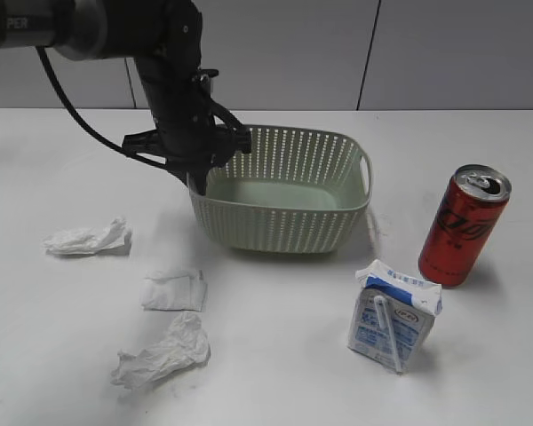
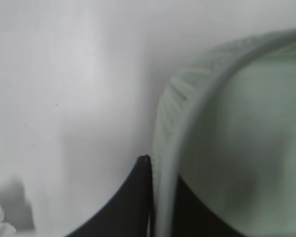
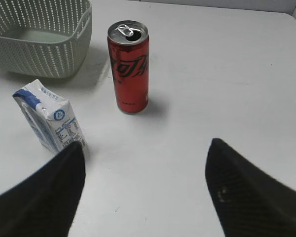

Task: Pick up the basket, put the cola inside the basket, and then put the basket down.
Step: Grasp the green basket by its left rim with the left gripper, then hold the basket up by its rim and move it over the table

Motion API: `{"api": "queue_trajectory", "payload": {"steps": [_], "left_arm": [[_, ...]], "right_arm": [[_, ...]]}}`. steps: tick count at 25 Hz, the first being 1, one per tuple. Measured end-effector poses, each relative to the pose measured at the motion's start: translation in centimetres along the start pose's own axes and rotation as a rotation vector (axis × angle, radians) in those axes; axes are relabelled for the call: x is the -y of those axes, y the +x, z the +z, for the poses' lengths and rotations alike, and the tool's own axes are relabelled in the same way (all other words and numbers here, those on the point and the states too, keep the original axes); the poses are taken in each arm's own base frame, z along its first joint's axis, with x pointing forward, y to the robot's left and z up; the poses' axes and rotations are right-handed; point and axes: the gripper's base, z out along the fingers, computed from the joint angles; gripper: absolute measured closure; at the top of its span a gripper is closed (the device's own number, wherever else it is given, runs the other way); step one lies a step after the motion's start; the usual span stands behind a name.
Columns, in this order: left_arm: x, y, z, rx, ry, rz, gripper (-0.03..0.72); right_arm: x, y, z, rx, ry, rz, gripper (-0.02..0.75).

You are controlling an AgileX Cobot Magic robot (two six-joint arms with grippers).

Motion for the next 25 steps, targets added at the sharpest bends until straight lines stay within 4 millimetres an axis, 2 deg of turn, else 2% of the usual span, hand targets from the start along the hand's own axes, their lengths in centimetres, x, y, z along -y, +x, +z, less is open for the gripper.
{"api": "queue_trajectory", "payload": {"steps": [4,9,13,16,22,25], "left_arm": [[0.1,-0.6,-1.9,0.024,0.002,-0.030,0.685],[0.1,-0.1,-5.0,0.031,0.000,-0.037,0.685],[-0.3,0.8,-6.7,0.047,-0.020,-0.055,0.685],[-1.1,2.3,-7.7,0.034,-0.037,-0.066,0.685],[-3.1,7.0,-8.9,0.062,-0.012,-0.087,0.685],[-4.3,9.6,-8.3,0.067,-0.004,-0.093,0.685]], "right_arm": [[0.0,0.0,0.0,0.000,0.000,0.000,0.167],[0.0,0.0,0.0,0.000,-0.001,0.001,0.167],[-0.1,0.0,0.0,0.001,-0.008,0.005,0.167],[-0.1,0.0,0.0,0.001,-0.008,0.006,0.167],[-0.2,0.0,0.0,0.002,-0.020,0.015,0.167],[-0.2,-0.3,0.3,-0.015,-0.022,0.018,0.167]]}}
